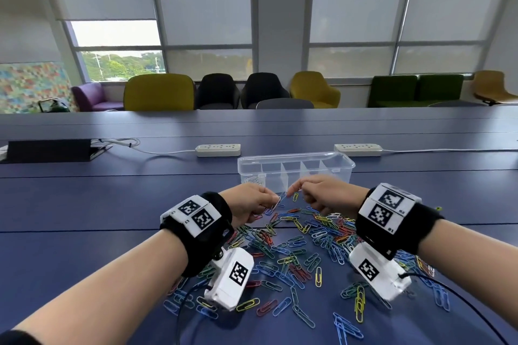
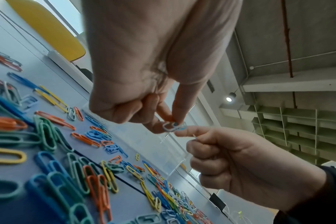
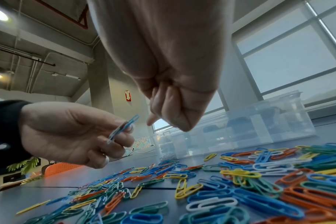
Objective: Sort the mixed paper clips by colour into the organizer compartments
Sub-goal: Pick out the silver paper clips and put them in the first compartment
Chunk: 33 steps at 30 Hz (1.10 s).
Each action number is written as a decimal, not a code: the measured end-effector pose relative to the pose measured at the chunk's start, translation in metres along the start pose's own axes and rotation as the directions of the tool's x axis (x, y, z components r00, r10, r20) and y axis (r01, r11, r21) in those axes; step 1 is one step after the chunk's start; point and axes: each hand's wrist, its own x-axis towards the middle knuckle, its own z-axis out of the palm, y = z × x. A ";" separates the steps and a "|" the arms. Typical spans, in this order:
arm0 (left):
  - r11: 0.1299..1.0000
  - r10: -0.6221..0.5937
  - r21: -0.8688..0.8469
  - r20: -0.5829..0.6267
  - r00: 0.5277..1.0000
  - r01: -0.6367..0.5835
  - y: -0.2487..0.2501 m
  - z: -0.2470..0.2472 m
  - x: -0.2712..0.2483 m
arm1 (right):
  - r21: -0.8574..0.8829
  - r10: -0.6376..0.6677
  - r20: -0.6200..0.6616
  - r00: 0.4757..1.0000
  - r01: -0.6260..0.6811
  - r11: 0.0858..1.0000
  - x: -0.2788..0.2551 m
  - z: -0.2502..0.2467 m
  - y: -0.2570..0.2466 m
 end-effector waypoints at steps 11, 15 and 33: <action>0.996 0.030 -0.084 0.005 1.000 -0.029 -0.003 -0.004 -0.001 | -0.135 -0.073 -0.035 0.997 0.068 0.989 0.008 0.013 -0.005; 0.966 -0.034 -0.254 0.040 0.999 0.043 -0.004 -0.006 0.002 | -0.197 -0.062 -0.064 0.996 0.048 0.979 0.004 0.005 -0.002; 0.293 -0.024 -0.933 0.213 0.977 0.210 -0.004 0.006 0.017 | -0.523 -0.186 0.011 0.983 0.164 0.837 0.037 0.023 -0.049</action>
